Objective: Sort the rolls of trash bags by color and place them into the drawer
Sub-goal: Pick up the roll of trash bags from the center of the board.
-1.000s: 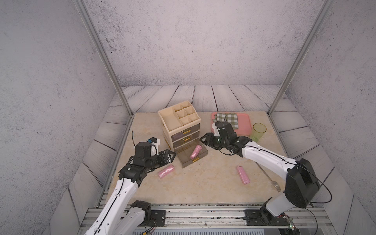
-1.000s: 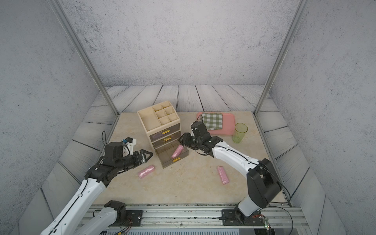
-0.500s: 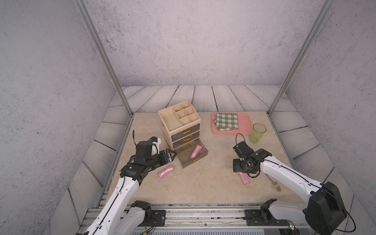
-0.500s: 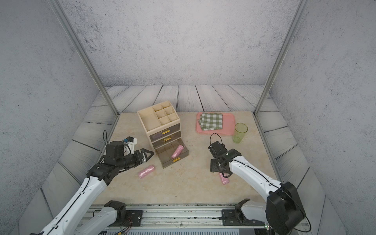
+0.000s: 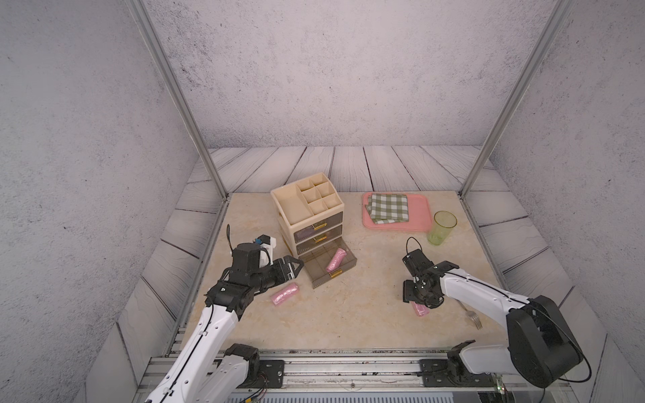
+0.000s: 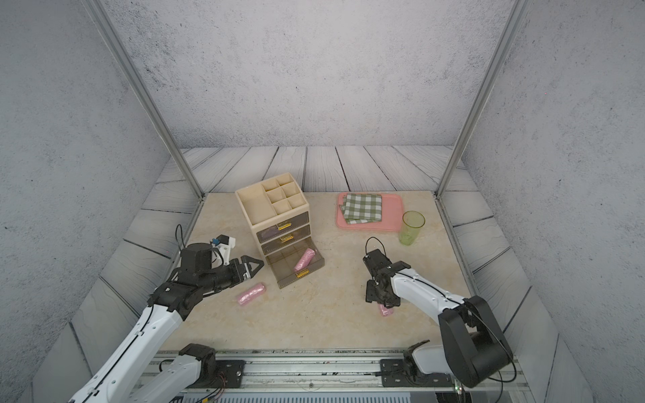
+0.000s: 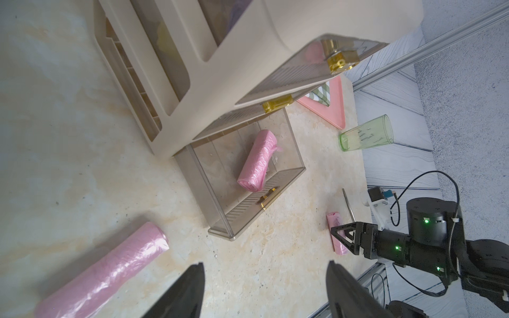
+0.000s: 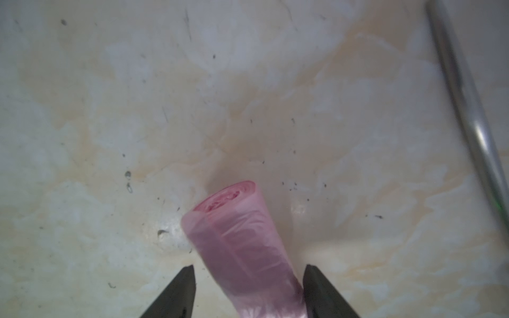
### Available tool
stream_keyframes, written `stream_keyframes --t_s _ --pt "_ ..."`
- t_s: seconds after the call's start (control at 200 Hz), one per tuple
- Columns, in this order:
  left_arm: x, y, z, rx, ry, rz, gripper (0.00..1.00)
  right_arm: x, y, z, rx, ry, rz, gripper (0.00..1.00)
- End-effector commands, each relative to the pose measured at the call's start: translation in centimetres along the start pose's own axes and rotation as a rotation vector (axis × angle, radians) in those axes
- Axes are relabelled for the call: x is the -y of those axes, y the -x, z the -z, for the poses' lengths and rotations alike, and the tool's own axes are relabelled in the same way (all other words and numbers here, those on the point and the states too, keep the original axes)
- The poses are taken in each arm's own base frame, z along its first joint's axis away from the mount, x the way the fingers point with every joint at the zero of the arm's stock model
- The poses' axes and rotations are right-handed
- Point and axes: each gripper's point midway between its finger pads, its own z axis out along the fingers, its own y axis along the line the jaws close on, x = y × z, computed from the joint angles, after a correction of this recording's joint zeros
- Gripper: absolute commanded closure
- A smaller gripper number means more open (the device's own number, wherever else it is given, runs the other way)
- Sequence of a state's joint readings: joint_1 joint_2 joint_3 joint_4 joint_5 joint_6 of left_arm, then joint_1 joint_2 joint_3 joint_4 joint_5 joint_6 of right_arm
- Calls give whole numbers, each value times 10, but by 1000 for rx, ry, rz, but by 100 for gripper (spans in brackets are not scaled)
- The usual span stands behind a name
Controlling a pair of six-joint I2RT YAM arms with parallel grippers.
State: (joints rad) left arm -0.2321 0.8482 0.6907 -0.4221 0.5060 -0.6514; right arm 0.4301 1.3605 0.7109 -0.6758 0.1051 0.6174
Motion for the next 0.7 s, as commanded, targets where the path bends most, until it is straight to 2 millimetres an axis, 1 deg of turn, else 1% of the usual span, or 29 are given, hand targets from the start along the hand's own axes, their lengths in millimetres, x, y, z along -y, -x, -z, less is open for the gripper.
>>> stream_keyframes --t_s 0.0,0.05,0.175,0.285,0.345,0.44,0.605,0.696 --pt "-1 -7 1 -16 -3 -8 25 -4 2 -9 -22 33 3 37" --pt "-1 -7 1 -16 -2 -6 25 -6 3 -11 -32 46 -1 38" --pt "0 -6 1 -14 -2 -6 25 -12 2 -18 -67 73 2 46" --pt "0 -5 3 -10 4 -8 25 -19 4 -20 -76 104 7 58" --pt "-2 -5 3 -9 9 -6 25 -25 7 -17 -69 140 5 67" --pt "-4 -6 2 -19 22 0 25 -46 13 -9 -49 257 -13 77" --pt "-11 -9 4 -13 57 0 25 -97 26 7 -49 540 -87 86" --pt "-14 -10 5 -7 66 7 25 -116 36 17 -51 647 -129 90"
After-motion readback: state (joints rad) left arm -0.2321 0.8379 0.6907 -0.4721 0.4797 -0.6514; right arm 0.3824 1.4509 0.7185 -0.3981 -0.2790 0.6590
